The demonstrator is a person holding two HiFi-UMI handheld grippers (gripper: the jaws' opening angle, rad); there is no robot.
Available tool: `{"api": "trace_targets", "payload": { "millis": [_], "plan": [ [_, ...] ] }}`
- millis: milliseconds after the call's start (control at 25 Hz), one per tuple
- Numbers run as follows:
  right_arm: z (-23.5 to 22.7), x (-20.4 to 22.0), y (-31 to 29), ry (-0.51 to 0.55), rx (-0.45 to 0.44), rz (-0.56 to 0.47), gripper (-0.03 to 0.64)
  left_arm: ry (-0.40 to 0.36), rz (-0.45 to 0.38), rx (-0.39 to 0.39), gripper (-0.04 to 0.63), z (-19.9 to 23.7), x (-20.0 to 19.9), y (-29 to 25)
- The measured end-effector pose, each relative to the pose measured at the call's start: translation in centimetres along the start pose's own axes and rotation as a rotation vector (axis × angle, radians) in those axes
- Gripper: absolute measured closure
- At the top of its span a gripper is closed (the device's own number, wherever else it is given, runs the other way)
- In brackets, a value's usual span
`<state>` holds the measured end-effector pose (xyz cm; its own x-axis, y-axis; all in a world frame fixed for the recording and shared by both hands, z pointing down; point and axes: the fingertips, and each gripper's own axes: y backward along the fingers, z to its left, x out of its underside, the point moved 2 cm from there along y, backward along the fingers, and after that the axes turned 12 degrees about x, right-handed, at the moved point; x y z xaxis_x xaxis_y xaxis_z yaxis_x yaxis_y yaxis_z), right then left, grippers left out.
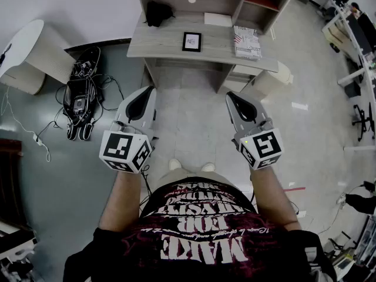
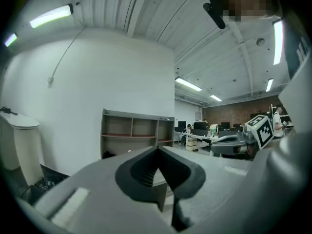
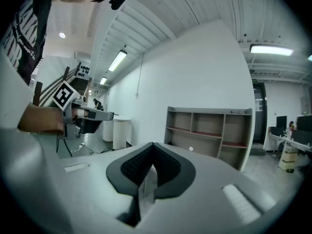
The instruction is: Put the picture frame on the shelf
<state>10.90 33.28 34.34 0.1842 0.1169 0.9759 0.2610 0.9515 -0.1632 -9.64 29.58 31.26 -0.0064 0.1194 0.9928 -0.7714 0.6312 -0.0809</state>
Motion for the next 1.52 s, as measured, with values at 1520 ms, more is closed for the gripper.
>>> {"api": "trace_targets", "payload": {
  "millis": [1520],
  "plan": [
    [4.0, -1.1, -6.1, -0.171, -0.002, 0.026, 0.589, 0.025, 0.018, 0.052, 0.595, 9.4, 1.1, 1.4]
  ]
}}
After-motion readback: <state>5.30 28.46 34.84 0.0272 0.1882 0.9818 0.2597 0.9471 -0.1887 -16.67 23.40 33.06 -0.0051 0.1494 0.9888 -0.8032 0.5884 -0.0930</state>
